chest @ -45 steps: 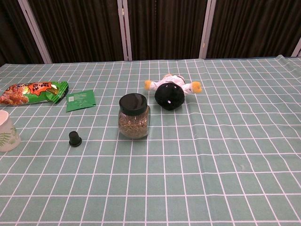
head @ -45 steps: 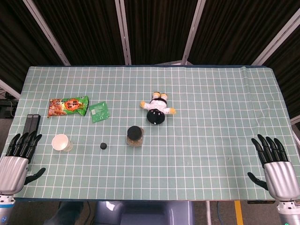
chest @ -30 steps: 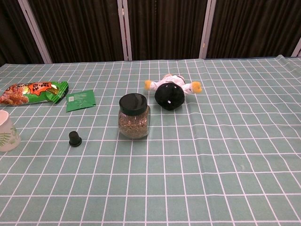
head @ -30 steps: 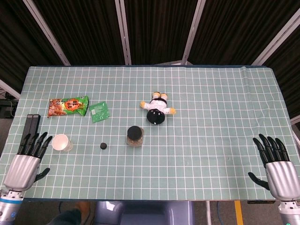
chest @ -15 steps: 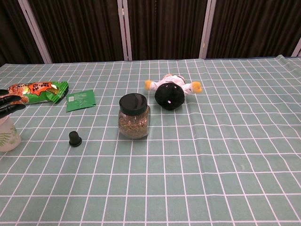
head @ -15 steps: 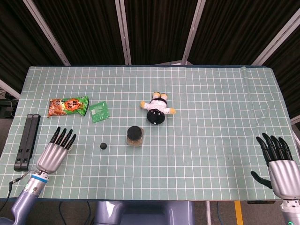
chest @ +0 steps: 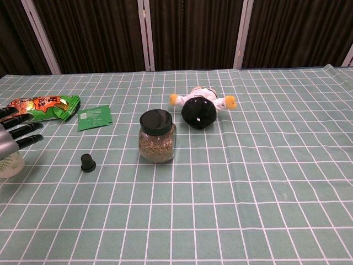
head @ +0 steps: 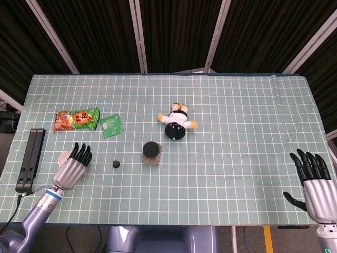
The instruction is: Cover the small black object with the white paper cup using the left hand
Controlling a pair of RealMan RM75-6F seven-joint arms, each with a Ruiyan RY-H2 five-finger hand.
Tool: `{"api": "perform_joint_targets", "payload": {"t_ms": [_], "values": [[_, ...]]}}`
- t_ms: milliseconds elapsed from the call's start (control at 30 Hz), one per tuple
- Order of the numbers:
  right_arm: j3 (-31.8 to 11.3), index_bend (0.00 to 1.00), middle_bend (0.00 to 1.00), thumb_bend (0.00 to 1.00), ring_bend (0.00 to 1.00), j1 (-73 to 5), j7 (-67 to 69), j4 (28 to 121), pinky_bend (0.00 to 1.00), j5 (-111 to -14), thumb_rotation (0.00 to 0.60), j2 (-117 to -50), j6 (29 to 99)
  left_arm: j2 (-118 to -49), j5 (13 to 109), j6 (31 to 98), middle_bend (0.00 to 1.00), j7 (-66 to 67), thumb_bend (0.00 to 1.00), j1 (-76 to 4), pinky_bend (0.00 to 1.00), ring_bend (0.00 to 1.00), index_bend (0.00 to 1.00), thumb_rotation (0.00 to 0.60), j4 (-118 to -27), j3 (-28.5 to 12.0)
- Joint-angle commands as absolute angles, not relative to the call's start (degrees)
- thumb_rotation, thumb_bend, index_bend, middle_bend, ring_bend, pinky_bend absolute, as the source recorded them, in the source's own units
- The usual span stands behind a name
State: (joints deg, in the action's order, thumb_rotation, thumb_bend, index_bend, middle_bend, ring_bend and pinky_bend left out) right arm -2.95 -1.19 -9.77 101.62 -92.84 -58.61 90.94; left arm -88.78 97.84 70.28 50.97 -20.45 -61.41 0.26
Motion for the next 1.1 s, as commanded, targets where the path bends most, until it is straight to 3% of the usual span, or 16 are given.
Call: {"api": "perform_joint_targets", "payload": {"t_ms": [33,167,500,567,633,733,933,1100], "values": [[-3.04,0.06,0.0,0.0,0.0,-1.19,-9.56,101.51,0.0,-92.62,0.6,-58.55,90.92,-89.72,97.58,70.77,0.27,49.99,0.03,-20.61,0.32,0.28,0.33,0.6,-60.04,0.51],[-3.11,0.06,0.0,0.0,0.0,-1.19,-9.46,101.41,0.0,-92.4,0.6,-58.54,90.88,-89.59,96.37,71.34,0.38,49.43,0.02,-20.37,0.4,0.37,0.44,0.6,-60.08,-0.01],[-3.03,0.06,0.0,0.0,0.0,-1.26,-9.77,101.43,0.0,-92.34,0.6,-58.69,90.63,-87.69,91.08,73.25,0.38,40.29,0.02,-20.08,0.41,0.38,0.46,0.6,-65.08,-4.04],[-2.98,0.06,0.0,0.0,0.0,-1.35,-10.05,101.43,0.0,-92.27,0.6,-58.8,90.38,-86.71,85.01,73.49,0.38,27.97,0.02,-19.93,0.41,0.38,0.46,0.6,-70.77,-9.08],[-3.02,0.06,0.0,0.0,0.0,-1.35,-10.3,101.42,0.0,-92.12,0.6,-58.91,90.34,-85.04,82.02,70.81,0.38,17.06,0.02,-20.7,0.41,0.36,0.46,0.6,-73.43,-11.23],[-3.1,0.06,0.0,0.0,0.0,-1.4,-10.41,101.35,0.0,-91.79,0.6,-58.97,90.16,-83.94,80.32,68.41,0.37,6.42,0.02,-21.35,0.4,0.34,0.46,0.6,-74.67,-12.35],[-3.35,0.06,0.0,0.0,0.0,-1.72,-11.02,101.07,0.0,-90.85,0.6,-59.3,89.44,-85.52,70.49,57.53,0.38,-26.69,0.02,-22.7,0.4,0.34,0.48,0.6,-74.8,-17.8],[-3.53,0.06,0.0,0.0,0.0,-1.84,-11.29,100.87,0.0,-90.24,0.6,-59.44,89.14,-87.31,68.96,52.23,0.38,-36.48,0.03,-23.99,0.4,0.34,0.49,0.6,-70.45,-18.04]]}}
